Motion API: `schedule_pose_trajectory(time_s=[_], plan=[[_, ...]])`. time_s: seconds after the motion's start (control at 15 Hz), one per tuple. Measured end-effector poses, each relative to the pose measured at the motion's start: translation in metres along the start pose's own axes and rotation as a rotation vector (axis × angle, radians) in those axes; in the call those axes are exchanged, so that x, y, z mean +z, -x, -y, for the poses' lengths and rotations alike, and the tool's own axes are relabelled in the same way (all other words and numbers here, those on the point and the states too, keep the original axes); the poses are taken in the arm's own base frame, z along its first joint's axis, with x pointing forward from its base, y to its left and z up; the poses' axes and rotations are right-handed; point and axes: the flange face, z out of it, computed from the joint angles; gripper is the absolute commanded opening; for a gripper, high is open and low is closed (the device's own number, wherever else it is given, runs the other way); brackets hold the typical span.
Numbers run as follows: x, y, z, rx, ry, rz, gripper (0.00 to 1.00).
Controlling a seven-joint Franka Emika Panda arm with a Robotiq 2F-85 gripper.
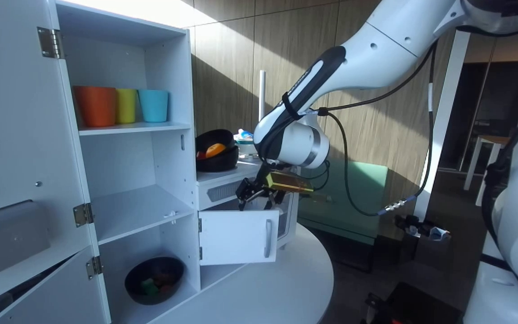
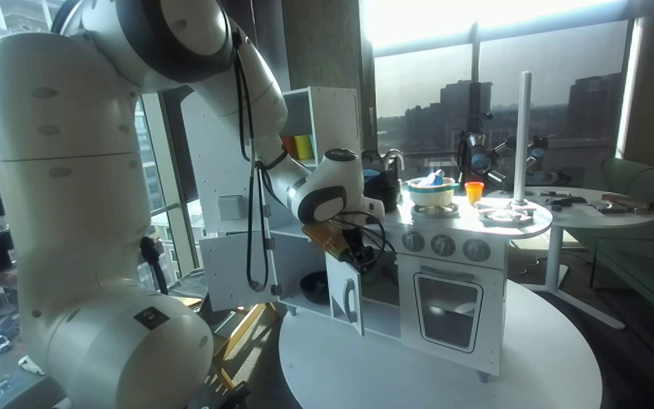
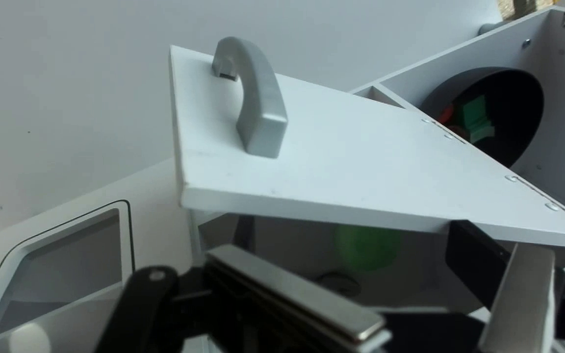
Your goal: Pull open the doors to the three compartments
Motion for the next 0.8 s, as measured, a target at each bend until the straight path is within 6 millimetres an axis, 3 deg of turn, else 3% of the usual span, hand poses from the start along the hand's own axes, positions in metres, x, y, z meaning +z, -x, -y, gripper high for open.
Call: schedule_pose_trajectory(time_s=[0.2, 0.8], plan=[[0.001, 0.012, 0.004, -0.025, -0.088, 0.056, 1.0], [0.006, 0.073, 0.046, -0.19, -0.317, 0.334, 1.0]])
